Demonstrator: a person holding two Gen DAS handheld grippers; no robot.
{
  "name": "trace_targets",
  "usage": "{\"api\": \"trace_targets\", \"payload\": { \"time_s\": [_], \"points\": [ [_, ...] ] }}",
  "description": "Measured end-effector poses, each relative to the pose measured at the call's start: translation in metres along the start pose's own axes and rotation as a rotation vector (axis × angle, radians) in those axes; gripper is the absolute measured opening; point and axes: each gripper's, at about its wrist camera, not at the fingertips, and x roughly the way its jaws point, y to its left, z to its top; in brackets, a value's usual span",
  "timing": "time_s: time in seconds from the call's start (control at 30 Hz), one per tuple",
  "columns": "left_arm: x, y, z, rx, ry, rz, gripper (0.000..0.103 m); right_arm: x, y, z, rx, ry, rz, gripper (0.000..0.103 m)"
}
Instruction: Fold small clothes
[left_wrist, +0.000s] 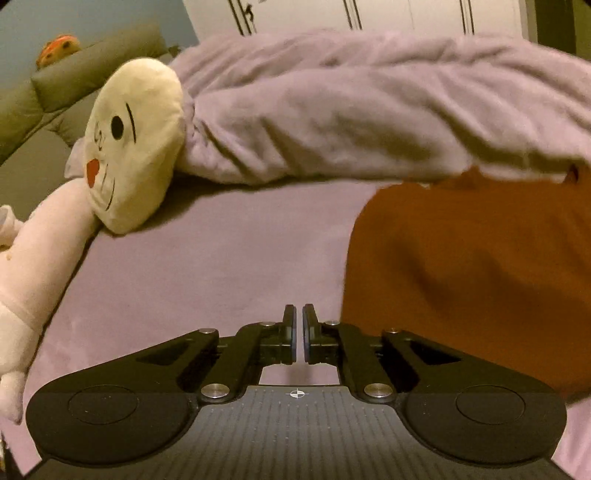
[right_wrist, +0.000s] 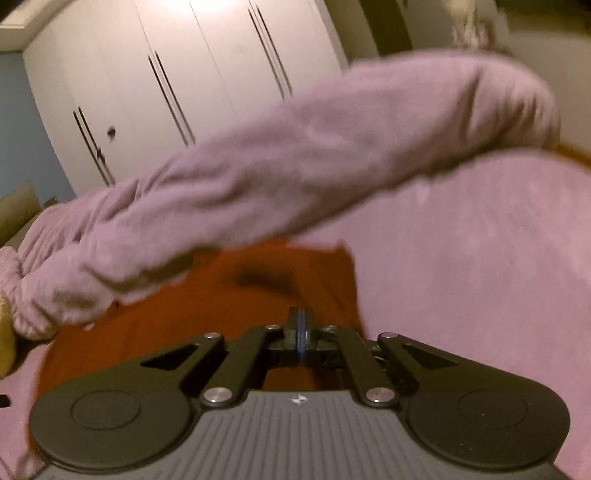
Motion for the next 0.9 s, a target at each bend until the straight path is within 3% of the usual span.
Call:
{"api": "trace_targets", "payload": {
  "time_s": [0.1, 0.37, 0.5, 0.57, 0.67, 0.73, 0.83, 0.9],
  "points": [
    [0.005, 0.006, -0.006, -0.051, 0.055, -0.060, 0.011, 0.001, -0.001, -0.009, 0.019, 0.049, 0.023, 0.001],
    [0.005, 0.011, -0.012, -0.078, 0.062, -0.058, 0.016, 0.005, -0.007, -0.026, 0.064, 0.099, 0.021, 0.007],
    [0.011, 0.018, -0.013, -0.119, 0.090, -0.091, 0.033, 0.006, -0.011, -0.025, 0.088, 0.104, 0.028, 0.017],
    [0.014, 0.030, -0.015, -0.188, 0.112, -0.148, 0.036, 0.006, -0.013, -0.025, 0.106, 0.110, 0.047, 0.023],
    [0.021, 0.057, -0.025, -0.368, 0.159, -0.300, 0.037, 0.006, -0.015, -0.025, 0.120, 0.111, 0.080, 0.031],
    [0.028, 0.069, -0.032, -0.454, 0.189, -0.363, 0.037, 0.006, -0.017, -0.026, 0.126, 0.108, 0.088, 0.032],
    [0.036, 0.074, -0.041, -0.525, 0.221, -0.432, 0.037, 0.007, -0.020, -0.027, 0.145, 0.108, 0.093, 0.032],
    [0.039, 0.070, -0.043, -0.547, 0.225, -0.473, 0.043, 0.009, -0.022, -0.027, 0.174, 0.113, 0.103, 0.033]
  ]
}}
